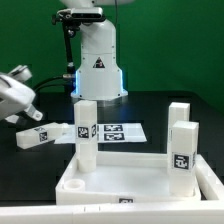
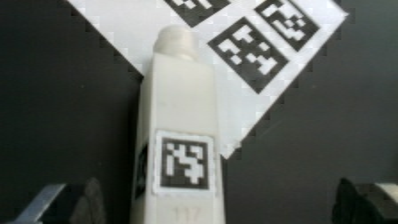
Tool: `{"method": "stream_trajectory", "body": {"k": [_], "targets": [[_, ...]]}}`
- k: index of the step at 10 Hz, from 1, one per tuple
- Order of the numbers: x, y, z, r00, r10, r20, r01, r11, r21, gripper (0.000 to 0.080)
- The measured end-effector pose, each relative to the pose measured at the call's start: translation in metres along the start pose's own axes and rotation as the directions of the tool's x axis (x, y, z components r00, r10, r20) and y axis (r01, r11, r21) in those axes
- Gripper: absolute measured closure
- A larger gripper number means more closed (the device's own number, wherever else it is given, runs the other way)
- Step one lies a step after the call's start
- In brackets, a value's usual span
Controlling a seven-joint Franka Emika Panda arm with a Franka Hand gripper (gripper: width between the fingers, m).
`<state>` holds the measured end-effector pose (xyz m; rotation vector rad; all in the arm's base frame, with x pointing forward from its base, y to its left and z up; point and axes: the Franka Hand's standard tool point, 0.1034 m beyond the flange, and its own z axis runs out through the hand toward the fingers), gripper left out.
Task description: Assemble desk
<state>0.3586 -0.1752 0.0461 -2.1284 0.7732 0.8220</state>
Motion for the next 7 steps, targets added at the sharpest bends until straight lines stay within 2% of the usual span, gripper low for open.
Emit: {"method": "stream_trajectory", "body": {"k": [2, 4, 5, 6, 7], "targets": [[0.004, 0.003, 0.002, 0.999, 0.007, 0.036, -0.007, 1.0, -0.004, 0.015], [0.006, 0.009, -0.008, 0.993, 0.042, 0.111, -0.043, 0.999, 0.005, 0.015], [0.018, 0.006, -0.016, 0.981, 0.108, 0.163, -0.105, 0.994, -0.026, 0.015], [0.03, 0.002, -0.016, 0.965, 0.175, 0.197, -0.165, 0.984, -0.067, 0.015], [0.037, 0.005, -0.015, 0.962, 0.186, 0.2, -0.173, 0.982, -0.08, 0.015]]}}
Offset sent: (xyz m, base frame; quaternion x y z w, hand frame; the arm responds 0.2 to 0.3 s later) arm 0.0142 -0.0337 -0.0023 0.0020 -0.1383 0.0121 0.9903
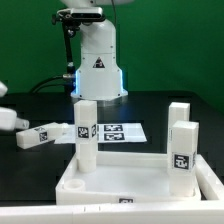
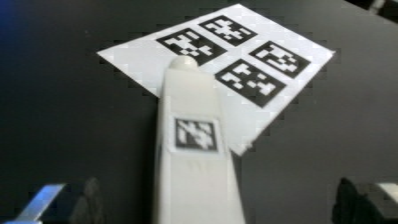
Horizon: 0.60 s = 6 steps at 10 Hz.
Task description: Assemble desk
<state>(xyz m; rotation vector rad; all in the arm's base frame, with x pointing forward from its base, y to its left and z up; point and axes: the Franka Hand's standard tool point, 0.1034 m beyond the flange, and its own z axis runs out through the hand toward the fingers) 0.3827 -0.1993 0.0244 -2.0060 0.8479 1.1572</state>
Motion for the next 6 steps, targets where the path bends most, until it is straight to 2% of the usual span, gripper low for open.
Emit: {"method": "stream_trajectory", "body": {"k": [4, 6], "targets": [[-0.001, 0.0, 0.001, 1.0, 0.021, 0.0, -0.021, 1.0, 0.005, 0.015], [0.008, 0.006, 0.015, 0.992, 0.12, 0.03, -0.12, 0.993, 0.0, 0.015]]}}
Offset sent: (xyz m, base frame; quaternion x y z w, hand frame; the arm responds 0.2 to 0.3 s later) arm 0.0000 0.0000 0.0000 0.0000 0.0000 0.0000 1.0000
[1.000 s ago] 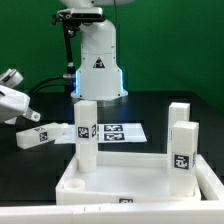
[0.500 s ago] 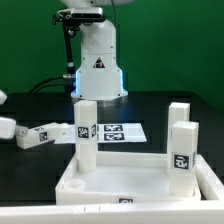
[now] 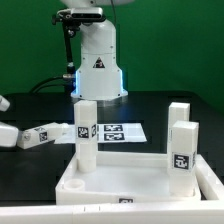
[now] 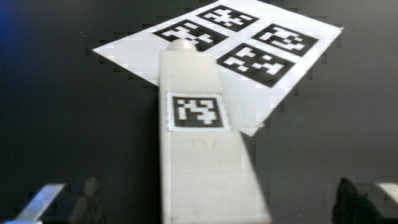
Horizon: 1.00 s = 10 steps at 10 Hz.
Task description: Assemble desk
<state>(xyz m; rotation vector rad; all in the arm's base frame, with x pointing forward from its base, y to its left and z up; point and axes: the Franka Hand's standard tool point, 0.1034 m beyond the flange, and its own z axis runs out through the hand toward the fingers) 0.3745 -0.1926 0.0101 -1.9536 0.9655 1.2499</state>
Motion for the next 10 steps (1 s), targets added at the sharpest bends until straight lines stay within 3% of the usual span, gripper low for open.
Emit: {"method": "stream_trajectory", "body": {"k": [1, 3, 4, 5, 7, 9, 10], "targets": [[0.001, 0.0, 0.0, 1.0, 0.001, -0.006, -0.001, 1.0, -0.003, 0.0185], [0.001, 0.001, 0.0, 1.0, 0.002, -0.007, -0.002, 1.0, -0.001, 0.0454], [0.001, 0.001, -0.001, 1.0, 0.002, -0.006, -0.002, 1.0, -0.001, 0.0454], [0.001, 0.001, -0.001, 1.0, 0.002, -0.007, -0.002, 1.0, -0.001, 0.0517], [0.0, 0.0, -0.003, 1.0, -0.008, -0.017, 0.008, 1.0, -0.001, 0.0517], [-0.035, -0.013, -0.035, 0.997, -0.071, -0.039, 0.071, 0.997, 0.022, 0.0517], [-0.05, -0.026, -0.057, 0.987, -0.115, -0.112, 0.118, 0.993, 0.021, 0.0517]]}}
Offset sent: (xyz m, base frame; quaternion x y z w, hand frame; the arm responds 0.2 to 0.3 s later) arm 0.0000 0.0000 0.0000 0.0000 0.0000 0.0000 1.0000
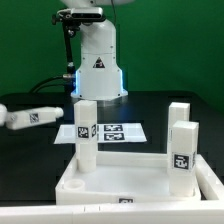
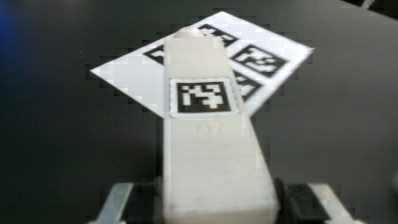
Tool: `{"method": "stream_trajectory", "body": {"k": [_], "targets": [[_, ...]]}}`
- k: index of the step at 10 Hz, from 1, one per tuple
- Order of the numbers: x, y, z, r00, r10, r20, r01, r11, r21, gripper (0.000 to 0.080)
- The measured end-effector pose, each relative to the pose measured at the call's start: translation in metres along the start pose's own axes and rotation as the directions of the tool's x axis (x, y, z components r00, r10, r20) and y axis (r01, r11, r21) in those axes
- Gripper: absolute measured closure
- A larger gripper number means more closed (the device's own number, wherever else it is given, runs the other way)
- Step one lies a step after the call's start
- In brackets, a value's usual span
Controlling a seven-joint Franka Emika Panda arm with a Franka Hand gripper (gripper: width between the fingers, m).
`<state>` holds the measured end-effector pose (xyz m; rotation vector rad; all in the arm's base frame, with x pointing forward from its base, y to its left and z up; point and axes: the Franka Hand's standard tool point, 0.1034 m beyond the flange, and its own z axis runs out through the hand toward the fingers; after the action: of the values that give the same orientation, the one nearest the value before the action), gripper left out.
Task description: Assemble desk
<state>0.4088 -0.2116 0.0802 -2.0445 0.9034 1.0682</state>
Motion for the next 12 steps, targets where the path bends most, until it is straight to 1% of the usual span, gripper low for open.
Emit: {"method": "stream_trajectory", "body": {"k": [1, 2, 3, 4, 5, 6, 7, 8, 9, 10, 11, 12], "targets": [[-0.003, -0.01, -0.011, 0.994, -0.038, -0.103, 0.037, 0.999, -0.006, 0.0517], [-0.002, -0.007, -0.005, 0.982, -0.036, -0.187, 0.035, 0.999, -0.009, 0.0517], [-0.004, -0.007, -0.002, 0.975, -0.035, -0.221, 0.035, 0.999, -0.006, 0.0517], [0.002, -0.011, -0.01, 0.949, -0.052, -0.311, 0.045, 0.999, -0.029, 0.0515], [-0.004, -0.029, -0.017, 0.913, -0.095, -0.397, 0.078, 0.995, -0.059, 0.0515], [-0.02, -0.054, -0.024, 0.896, -0.14, -0.421, 0.12, 0.99, -0.076, 0.0515], [-0.029, -0.081, -0.042, 0.856, -0.202, -0.476, 0.163, 0.979, -0.122, 0.0515], [-0.037, -0.104, -0.05, 0.82, -0.243, -0.518, 0.181, 0.969, -0.169, 0.0515], [-0.03, -0.107, -0.053, 0.767, -0.265, -0.585, 0.195, 0.964, -0.181, 0.0515], [-0.029, -0.103, -0.05, 0.741, -0.259, -0.62, 0.187, 0.966, -0.18, 0.0515], [-0.028, -0.108, -0.055, 0.679, -0.269, -0.683, 0.181, 0.963, -0.199, 0.0515], [-0.034, -0.129, -0.06, 0.615, -0.324, -0.719, 0.156, 0.944, -0.292, 0.0515]]}}
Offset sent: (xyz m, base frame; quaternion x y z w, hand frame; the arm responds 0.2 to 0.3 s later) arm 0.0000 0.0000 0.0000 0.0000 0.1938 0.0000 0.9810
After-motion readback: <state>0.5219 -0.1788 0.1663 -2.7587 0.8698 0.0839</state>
